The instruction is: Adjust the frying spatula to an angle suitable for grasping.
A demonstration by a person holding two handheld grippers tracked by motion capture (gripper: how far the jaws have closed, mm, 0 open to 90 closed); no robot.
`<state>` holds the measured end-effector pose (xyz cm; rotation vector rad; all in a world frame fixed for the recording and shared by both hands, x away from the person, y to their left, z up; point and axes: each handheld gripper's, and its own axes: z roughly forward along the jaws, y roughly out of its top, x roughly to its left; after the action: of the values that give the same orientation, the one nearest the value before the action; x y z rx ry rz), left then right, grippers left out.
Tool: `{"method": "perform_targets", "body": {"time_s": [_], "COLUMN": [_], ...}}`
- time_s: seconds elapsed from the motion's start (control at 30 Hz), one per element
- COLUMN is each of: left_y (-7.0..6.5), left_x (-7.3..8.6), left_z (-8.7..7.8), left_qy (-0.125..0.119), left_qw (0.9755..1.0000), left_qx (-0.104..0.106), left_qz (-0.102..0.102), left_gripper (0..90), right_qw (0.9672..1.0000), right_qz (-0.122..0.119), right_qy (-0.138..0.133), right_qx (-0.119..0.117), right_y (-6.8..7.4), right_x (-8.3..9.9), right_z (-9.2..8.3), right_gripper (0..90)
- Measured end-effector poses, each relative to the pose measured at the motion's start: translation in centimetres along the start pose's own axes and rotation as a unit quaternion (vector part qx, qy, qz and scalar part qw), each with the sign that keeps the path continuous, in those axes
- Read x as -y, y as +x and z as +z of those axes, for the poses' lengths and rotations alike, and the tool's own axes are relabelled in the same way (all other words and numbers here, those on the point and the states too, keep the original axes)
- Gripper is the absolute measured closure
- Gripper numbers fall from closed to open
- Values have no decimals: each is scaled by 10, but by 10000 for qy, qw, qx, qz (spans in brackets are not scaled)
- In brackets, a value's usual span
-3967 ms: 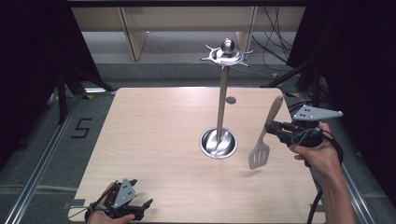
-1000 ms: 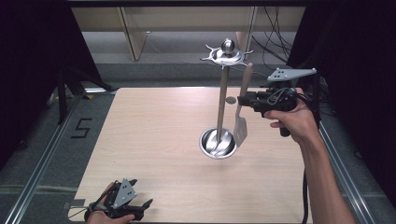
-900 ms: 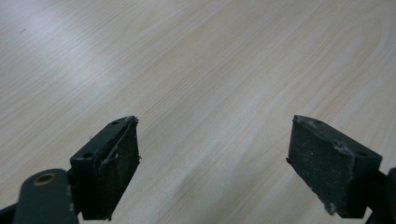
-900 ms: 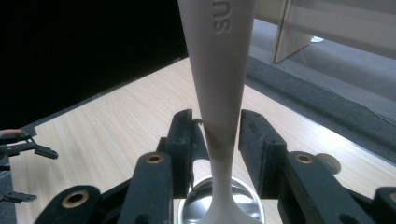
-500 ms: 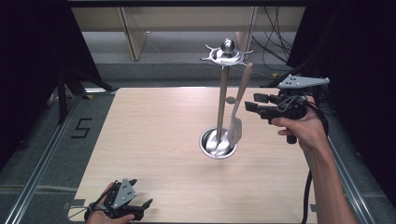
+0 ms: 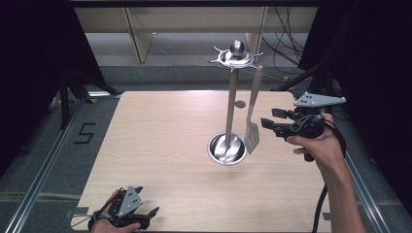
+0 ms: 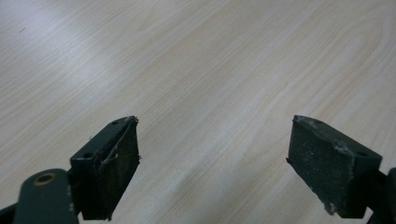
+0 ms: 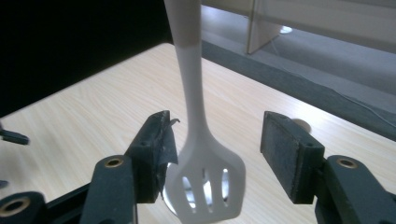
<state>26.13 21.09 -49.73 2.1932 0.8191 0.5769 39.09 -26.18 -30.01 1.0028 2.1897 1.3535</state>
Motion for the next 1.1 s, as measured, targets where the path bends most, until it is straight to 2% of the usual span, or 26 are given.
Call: {"method": "perform_targets", "body": {"time_s": [0.17, 0.2, 0.23, 0.3, 0.37, 0.47, 0.5, 0.53, 0.67, 0.77, 0.9, 0.93, 1.03, 1.07, 1.1], "left_y": [0, 0, 0, 0, 0, 0, 0, 0, 0, 0, 0, 0, 0, 1, 1], "left_x": [0, 0, 0, 0, 0, 0, 0, 0, 0, 0, 0, 0, 0, 0, 0], "left_z": [0, 0, 0, 0, 0, 0, 0, -1, -1, -1, -1, -1, -1, -1, -1], "left_qy": [2, 2, 1, -3, -2, -6, -2, -1, 4, 2, 2, 2, 1, 23, 19], "left_qw": [10000, 10000, 10000, 10000, 10000, 10000, 10000, 10000, 10000, 10000, 10000, 10000, 10000, 10000, 10000], "left_qx": [-10, -8, -15, -12, -11, -13, -17, -23, -18, -23, -22, -25, -22, -36, -41], "left_qz": [0, 1, -1, -1, -2, -1, 3, 7, 11, 12, 10, 8, 8, 46, 49], "left_gripper": [159, 159, 159, 159, 159, 159, 159, 159, 159, 159, 159, 159, 159, 159, 159], "right_qw": [10000, 9999, 9998, 9996, 9995, 9994, 9994, 9993, 9995, 9993, 9994, 9992, 9993, 9992, 9993], "right_qz": [-29, 12, -96, -77, -153, -91, -169, -95, -47, -44, 105, 23, 126, 121, 55], "right_qy": [-35, -99, -93, -94, -51, -38, -58, -123, -22, -121, -11, -112, -4, -63, -6], "right_qx": [62, 124, 143, 269, 271, 323, 302, 340, 325, 342, 334, 385, 348, 369, 383], "right_y": [1, 3, 2, 4, 4, 7, 6, 7, 7, 5, 5, 3, 4, 3, 2], "right_x": [8, 10, 10, 14, 15, 21, 22, 25, 32, 38, 44, 46, 49, 51, 51], "right_z": [-1, 0, 0, 0, 0, 1, 2, 3, 3, 3, 1, 2, 0, 1, 0], "right_gripper": [421, 420, 421, 421, 420, 416, 416, 416, 409, 405, 402, 401, 401, 400, 400]}}
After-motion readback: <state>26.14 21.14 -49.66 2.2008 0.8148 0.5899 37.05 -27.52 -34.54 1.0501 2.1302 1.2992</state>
